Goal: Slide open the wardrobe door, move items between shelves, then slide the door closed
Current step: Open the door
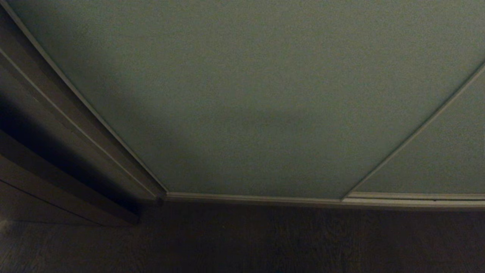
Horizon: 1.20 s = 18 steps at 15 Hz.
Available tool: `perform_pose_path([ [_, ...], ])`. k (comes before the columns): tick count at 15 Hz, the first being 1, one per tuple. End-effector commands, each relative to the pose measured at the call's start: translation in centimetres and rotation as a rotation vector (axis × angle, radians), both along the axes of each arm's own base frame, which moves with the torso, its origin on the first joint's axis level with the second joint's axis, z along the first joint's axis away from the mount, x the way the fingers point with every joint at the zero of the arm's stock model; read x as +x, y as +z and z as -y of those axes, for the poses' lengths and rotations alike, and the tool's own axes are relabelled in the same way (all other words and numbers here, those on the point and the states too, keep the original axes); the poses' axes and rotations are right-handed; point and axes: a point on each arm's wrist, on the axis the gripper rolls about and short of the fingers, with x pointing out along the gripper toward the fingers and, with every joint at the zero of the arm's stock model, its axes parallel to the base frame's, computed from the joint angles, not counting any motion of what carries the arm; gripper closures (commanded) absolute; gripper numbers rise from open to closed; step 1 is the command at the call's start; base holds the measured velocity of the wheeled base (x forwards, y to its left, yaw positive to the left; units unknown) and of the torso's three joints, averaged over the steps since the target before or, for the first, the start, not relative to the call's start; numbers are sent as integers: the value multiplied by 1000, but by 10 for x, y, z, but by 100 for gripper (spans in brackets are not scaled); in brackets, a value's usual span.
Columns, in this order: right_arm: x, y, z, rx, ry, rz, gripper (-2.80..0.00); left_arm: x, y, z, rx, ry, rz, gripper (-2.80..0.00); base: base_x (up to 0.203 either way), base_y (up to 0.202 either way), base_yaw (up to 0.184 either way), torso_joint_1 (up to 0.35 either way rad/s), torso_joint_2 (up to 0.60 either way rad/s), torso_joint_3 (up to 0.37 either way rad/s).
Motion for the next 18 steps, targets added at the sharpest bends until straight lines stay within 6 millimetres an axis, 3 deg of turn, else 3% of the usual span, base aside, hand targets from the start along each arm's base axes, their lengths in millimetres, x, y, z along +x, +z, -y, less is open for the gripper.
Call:
perform_pose_path([
  [1, 0, 0, 0, 0, 0, 1, 0, 8, 3, -2, 10, 4, 16, 0, 0, 0, 0, 0, 0, 0],
  [5, 0, 0, 0, 0, 0, 1, 0, 11, 8, -3, 39, 19, 77, 0, 0, 0, 0, 0, 0, 0],
  [18, 0, 0, 0, 0, 0, 1, 0, 39, 6, -9, 37, -1, 42, 0, 0, 0, 0, 0, 0, 0],
])
